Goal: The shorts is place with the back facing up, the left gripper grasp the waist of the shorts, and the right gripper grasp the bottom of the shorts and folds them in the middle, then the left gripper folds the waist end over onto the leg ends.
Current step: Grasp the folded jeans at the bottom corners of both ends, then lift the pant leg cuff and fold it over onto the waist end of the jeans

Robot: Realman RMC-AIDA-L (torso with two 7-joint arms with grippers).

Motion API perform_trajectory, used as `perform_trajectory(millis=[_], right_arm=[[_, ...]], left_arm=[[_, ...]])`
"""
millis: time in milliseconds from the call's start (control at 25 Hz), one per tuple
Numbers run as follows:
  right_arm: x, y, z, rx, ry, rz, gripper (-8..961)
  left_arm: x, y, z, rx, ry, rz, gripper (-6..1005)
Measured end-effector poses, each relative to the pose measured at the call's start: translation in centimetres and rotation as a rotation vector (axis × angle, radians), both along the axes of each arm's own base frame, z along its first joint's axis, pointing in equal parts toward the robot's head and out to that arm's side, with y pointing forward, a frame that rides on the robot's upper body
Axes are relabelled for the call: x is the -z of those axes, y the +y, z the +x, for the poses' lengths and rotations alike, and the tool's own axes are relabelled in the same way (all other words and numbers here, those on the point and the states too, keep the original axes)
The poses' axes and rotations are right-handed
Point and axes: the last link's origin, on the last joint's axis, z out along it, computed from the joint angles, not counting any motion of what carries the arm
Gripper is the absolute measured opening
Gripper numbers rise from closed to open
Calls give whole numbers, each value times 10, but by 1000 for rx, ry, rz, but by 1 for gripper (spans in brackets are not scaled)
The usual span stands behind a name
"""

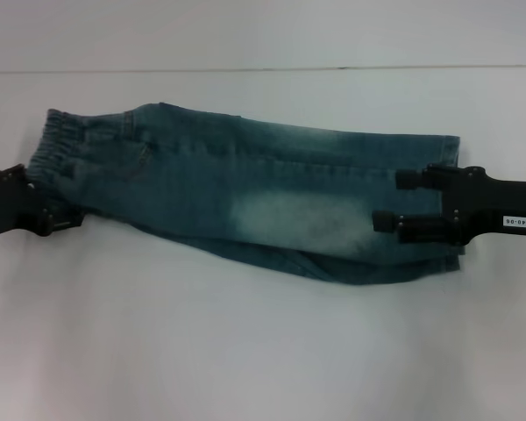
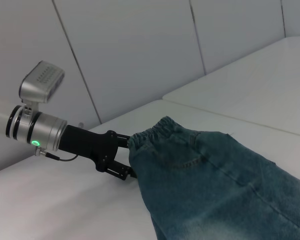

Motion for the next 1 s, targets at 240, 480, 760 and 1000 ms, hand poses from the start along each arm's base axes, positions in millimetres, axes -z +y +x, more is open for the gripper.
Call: perform_trajectory(millis=[240,480,760,1000], right_arm=[[1,-3,3,9,1,-2,948],[3,-5,5,20,11,-9,947],[2,-4,12,55,19,18,946],[11,0,22,75,42,107,945]], left_arm=[[1,-1,6,39,-11,-13,804],[4,-1,7,47,6,-23,691],[0,2,11,52,25,-20,299],[-19,12,29,38,44,-34,142]])
